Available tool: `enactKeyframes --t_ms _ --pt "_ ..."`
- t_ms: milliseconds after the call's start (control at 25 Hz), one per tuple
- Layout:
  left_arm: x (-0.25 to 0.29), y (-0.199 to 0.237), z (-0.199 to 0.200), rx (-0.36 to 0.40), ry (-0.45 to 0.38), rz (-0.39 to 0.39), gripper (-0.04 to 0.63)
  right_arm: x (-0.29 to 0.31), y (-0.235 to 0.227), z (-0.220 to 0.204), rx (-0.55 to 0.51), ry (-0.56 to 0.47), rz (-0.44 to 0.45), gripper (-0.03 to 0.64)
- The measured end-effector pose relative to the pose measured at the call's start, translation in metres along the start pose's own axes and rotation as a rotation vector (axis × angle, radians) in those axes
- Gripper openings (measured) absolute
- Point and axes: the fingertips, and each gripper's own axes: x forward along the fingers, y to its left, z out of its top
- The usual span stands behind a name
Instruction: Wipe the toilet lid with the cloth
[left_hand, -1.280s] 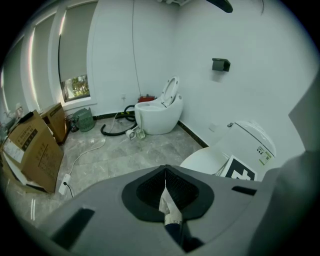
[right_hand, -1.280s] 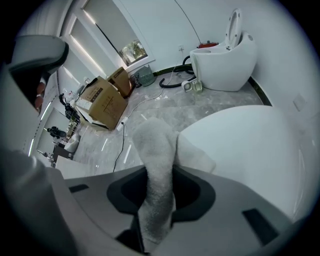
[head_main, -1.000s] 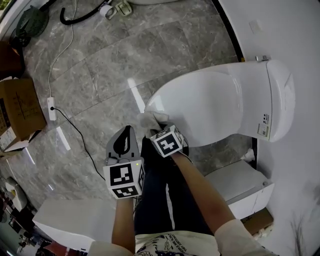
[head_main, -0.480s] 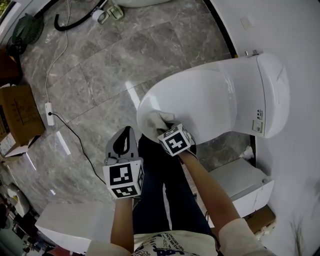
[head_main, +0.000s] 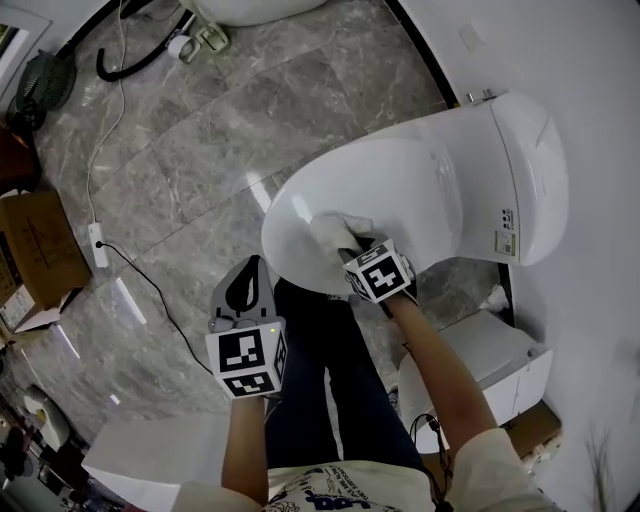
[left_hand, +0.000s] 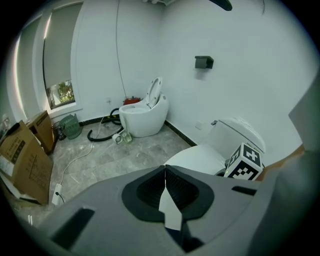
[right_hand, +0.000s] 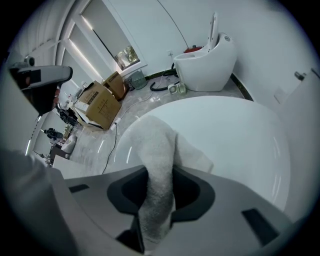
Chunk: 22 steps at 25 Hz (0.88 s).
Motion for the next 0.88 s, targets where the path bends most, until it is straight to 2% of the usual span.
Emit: enactKeyframes --t_ms 280,880 --pt "0.002 -0.008 0.003 0.03 0.002 -0.025 0.009 -0.021 -0.046 -0.008 0.066 -0.036 -0.046 0.103" --pt "0.005 -0.021 0.005 0.066 0.011 -0.057 0.009 -0.064 -0.132 -0.028 0.119 -0.045 -0.186 0.103"
